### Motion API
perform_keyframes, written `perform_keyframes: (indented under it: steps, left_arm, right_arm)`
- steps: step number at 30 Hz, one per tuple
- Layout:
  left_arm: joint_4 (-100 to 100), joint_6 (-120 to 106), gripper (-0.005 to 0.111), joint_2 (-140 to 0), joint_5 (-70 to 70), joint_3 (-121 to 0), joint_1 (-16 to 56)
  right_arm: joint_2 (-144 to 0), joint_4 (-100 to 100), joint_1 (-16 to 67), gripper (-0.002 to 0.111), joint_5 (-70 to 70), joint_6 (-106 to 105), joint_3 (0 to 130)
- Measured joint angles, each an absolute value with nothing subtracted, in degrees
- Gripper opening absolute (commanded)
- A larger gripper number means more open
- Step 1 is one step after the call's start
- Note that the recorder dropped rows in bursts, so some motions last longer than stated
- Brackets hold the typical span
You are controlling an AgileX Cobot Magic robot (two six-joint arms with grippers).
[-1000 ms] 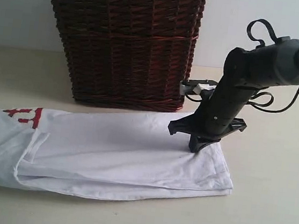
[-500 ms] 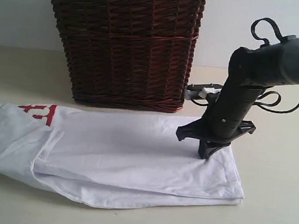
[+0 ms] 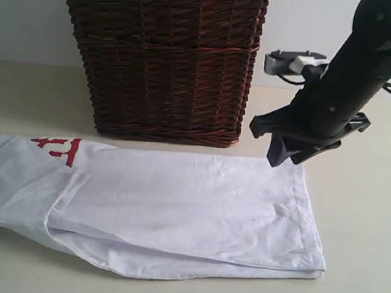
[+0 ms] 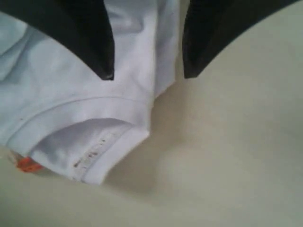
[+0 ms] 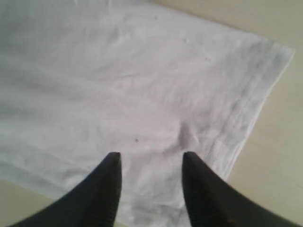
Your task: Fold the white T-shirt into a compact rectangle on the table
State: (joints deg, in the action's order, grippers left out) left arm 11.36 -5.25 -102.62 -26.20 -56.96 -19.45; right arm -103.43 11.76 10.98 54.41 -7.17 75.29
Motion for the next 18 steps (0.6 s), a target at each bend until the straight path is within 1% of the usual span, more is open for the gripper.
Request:
perform_keyframes:
  steps: [2, 8, 13, 18]
  left_arm:
    - [16.9, -8.4, 0.046, -105.2, -26.6, -58.5, -20.0]
    - [25.1, -17.4, 0.046, -110.4, -27.7, -61.3, -23.8]
    - [33.3, -25.9, 0.046, -114.2, -30.5, -62.9, -26.8]
    - [43.9, -38.3, 0.046, -117.2, -36.1, -64.7, -27.6]
  right_arm:
    - [-100.2, 14.6, 11.0, 0.061, 56.7, -8.5, 75.3]
    - [-92.3, 19.8, 11.0, 0.061, 59.0, -10.3, 75.3]
    - [-90.1, 20.7, 11.0, 0.061, 59.2, -10.8, 75.3]
    - [-90.0, 21.4, 11.0, 0.061, 59.9, -10.9, 75.3]
